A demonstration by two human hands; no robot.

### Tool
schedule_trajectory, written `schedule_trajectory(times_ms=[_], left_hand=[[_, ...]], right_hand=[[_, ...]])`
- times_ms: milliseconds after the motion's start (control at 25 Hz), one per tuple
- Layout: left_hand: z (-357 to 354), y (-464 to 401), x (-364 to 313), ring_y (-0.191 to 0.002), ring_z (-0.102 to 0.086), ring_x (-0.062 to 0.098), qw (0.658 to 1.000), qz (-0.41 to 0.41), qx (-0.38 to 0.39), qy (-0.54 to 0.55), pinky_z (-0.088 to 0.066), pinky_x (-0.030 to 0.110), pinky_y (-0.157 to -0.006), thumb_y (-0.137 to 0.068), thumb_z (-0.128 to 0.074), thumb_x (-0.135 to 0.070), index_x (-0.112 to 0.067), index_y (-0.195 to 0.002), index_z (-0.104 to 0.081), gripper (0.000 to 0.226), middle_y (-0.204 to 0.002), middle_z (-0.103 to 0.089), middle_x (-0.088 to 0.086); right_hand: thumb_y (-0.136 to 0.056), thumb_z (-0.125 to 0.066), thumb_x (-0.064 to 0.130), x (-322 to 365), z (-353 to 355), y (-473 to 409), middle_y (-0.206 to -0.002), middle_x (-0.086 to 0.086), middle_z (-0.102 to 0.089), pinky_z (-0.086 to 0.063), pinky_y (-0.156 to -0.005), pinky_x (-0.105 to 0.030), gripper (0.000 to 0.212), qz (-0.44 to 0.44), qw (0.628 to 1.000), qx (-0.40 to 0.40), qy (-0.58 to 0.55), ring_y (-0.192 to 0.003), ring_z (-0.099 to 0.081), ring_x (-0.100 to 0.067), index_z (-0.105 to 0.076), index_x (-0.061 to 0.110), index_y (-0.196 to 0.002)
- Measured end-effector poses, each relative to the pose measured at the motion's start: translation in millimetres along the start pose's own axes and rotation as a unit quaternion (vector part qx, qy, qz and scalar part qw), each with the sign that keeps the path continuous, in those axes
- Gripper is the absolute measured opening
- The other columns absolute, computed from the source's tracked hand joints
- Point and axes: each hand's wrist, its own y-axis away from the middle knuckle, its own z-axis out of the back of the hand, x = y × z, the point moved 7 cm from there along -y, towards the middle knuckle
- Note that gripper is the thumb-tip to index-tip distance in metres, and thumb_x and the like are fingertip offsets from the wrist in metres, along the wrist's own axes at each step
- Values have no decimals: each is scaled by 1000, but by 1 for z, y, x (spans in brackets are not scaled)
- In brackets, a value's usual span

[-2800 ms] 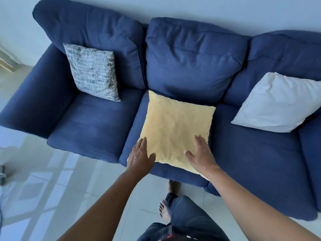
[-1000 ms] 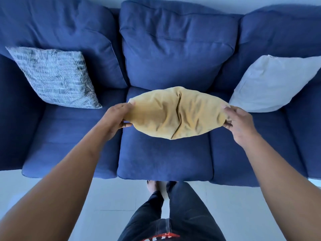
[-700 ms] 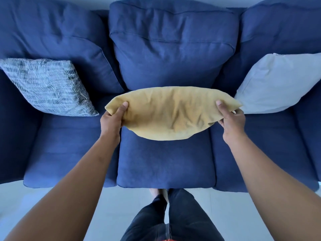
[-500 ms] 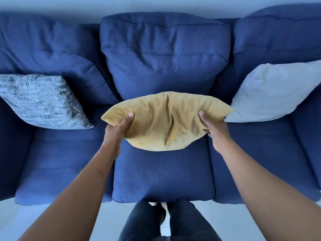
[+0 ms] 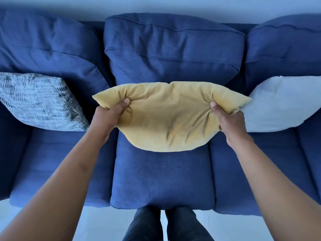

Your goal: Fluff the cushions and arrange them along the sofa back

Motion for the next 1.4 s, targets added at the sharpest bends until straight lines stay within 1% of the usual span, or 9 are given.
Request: schedule_trajectory(times_ms=[120, 280, 480, 640, 800, 880, 1080, 1240, 1400], left_hand=[[-4, -31, -18, -96, -73, 10, 1000, 17, 19, -5, -59, 33, -75, -82, -84, -47, -24, -107, -69, 37, -104, -76, -8], [-37, -51, 7, -125, -62, 24, 992, 96, 70, -31, -50, 50, -109, -69, -83, -68, -21, -140, -57, 89, -134, -67, -4], [-45, -69, 5, -120, -64, 24, 996, 58, -4, -63, -51, 46, -109, -92, -68, -57, -16, -137, -61, 62, -123, -68, -2], [-35, -74, -7, -115, -66, 21, 996, 22, -33, -86, -53, 41, -105, -93, -66, -56, -16, -136, -63, 59, -123, -69, -2], [-50, -70, 11, -122, -64, 25, 992, 79, 40, -86, -54, 51, -105, -88, -63, -69, -22, -140, -56, 70, -131, -67, -1], [-54, -68, 12, -123, -63, 25, 992, 79, 42, -83, -53, 50, -107, -87, -63, -70, -23, -141, -56, 72, -132, -66, -2], [-43, -51, 15, -121, -63, 19, 997, 37, 8, -70, -52, 41, -106, -85, -66, -71, -22, -142, -57, 76, -128, -67, -8], [-31, -29, 25, -97, -64, 7, 994, 17, -11, -107, -51, 27, -78, -90, -66, -64, -19, -123, -60, 56, -110, -68, -11], [-19, 6, 43, -76, -55, 13, 985, -9, -23, -171, -44, 32, -73, -98, -58, -55, -13, -99, -61, 42, -90, -62, -7]], right_hand=[[-78, -82, 56, 8, -6, -23, -93, 8, -75, -59, -78, -33, 44, -18, 999, -15, 44, -87, -71, -11, -72, 18, -97], [-76, -79, 65, -19, -33, -40, -116, 4, -69, -55, -100, -54, 60, -123, 992, 14, 10, -116, -65, -25, -59, 21, -111], [-86, -74, 58, -7, -34, -53, -97, 9, -65, -54, -104, -51, 35, -112, 994, -5, 13, -101, -65, -20, -55, 29, -87], [-90, -72, 53, 6, -24, -55, -93, 10, -66, -56, -98, -45, 31, -73, 997, -32, 11, -87, -65, -9, -57, 25, -84], [-80, -70, 70, -19, -34, -49, -129, -1, -63, -53, -101, -60, 72, -163, 986, 6, 16, -125, -60, -30, -58, 16, -125], [-76, -70, 76, -23, -37, -50, -135, -1, -60, -52, -101, -60, 88, -172, 985, 22, 17, -129, -57, -32, -53, 15, -137], [-78, -73, 70, -16, -27, -42, -105, 12, -66, -55, -102, -48, 46, -124, 992, -13, 10, -109, -65, -20, -58, 29, -93], [-85, -74, 58, -16, -13, -21, -103, 13, -71, -56, -97, -43, 33, -85, 996, -30, 3, -97, -68, -12, -64, 29, -96], [-94, -67, 40, -14, 2, 5, -87, 9, -63, -57, -92, -45, 19, -42, 997, -52, 27, -81, -60, -16, -66, 21, -94]])
